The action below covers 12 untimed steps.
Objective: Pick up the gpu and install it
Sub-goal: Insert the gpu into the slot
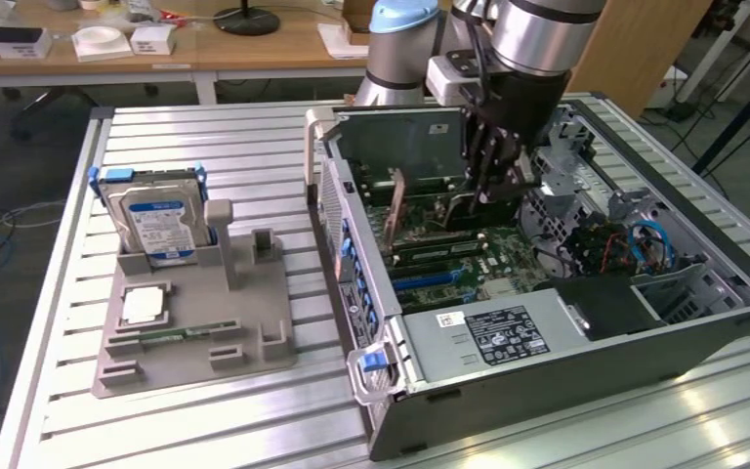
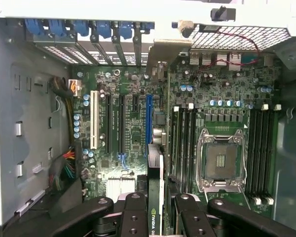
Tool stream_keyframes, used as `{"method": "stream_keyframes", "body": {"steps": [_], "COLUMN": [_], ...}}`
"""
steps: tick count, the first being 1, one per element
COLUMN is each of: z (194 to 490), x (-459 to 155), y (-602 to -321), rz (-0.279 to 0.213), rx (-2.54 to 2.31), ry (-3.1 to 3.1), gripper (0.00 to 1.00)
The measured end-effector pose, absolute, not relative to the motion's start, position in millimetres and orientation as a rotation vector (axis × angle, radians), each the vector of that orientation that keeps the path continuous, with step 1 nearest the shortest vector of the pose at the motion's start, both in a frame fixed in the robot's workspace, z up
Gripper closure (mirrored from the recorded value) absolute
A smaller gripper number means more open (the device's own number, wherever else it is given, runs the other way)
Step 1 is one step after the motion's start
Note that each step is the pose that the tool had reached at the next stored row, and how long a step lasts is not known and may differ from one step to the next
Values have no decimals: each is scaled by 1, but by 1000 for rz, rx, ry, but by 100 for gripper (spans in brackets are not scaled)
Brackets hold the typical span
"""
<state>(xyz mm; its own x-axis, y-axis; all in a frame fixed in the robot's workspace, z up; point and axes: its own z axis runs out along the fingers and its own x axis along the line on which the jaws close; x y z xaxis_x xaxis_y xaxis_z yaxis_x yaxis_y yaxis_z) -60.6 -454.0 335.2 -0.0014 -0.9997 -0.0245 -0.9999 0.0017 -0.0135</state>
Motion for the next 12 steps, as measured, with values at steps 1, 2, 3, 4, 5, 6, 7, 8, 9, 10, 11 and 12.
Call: {"method": "stream_keyframes", "body": {"steps": [1, 2, 3, 4, 5, 6, 7, 8, 9, 10, 11, 12], "z": [334, 332, 331, 330, 328, 327, 326, 325, 324, 323, 321, 320], "x": [-61, -61, -61, -61, -62, -62, -62, -62, -63, -63, -63, -63], "y": [-454, -454, -454, -455, -455, -455, -456, -456, -457, -457, -458, -458], "rz": [12, 12, 12, 12, 12, 12, 12, 12, 12, 12, 12, 12], "rx": [-2201, -2201, -2201, -2201, -2201, -2201, -2201, -2201, -2201, -2201, -2201, -2201], "ry": [2204, 2204, 2204, 2204, 2204, 2204, 2204, 2204, 2204, 2204, 2204, 2204], "gripper": [74, 74, 74, 74, 74, 74, 74, 74, 74, 74, 74, 74]}}
